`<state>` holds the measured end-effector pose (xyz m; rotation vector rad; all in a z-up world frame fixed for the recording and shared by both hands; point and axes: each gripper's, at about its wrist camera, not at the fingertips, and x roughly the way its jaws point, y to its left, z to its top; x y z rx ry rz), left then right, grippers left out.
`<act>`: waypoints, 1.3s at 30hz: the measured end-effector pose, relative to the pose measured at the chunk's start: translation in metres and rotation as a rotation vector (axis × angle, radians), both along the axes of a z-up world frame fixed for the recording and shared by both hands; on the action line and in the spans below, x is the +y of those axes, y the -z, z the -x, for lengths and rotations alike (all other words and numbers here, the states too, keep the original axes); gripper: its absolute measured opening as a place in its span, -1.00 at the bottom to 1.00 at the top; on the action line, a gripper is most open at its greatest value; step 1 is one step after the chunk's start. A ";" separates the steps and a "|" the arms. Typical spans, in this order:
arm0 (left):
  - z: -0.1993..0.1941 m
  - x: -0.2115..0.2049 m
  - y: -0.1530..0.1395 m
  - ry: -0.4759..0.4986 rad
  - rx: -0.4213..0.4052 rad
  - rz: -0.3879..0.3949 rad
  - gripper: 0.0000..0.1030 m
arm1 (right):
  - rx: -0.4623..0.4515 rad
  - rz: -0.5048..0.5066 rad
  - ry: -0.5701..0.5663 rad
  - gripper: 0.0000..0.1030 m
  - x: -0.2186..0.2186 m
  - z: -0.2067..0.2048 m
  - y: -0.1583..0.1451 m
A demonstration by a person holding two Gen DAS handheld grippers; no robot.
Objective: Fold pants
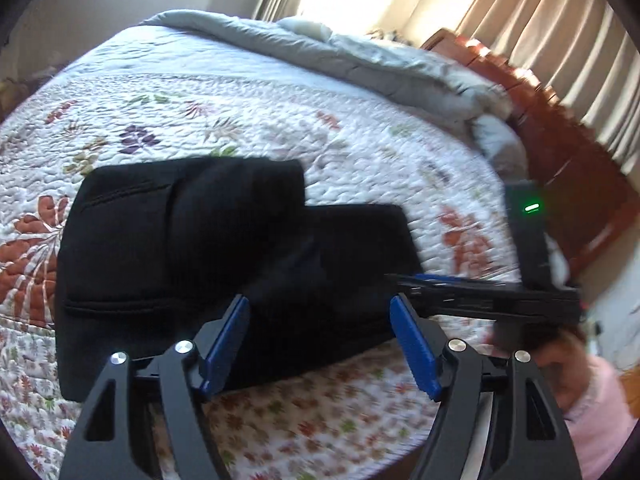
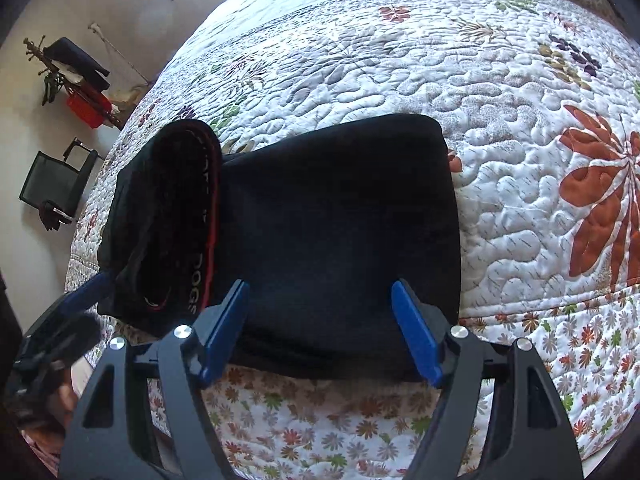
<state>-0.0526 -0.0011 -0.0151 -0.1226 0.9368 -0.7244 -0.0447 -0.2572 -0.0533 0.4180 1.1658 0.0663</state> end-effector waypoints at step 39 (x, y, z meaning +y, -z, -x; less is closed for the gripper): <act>-0.049 0.113 0.060 -0.386 0.224 -0.247 0.89 | 0.058 -0.169 -0.278 0.07 0.077 -0.027 -0.018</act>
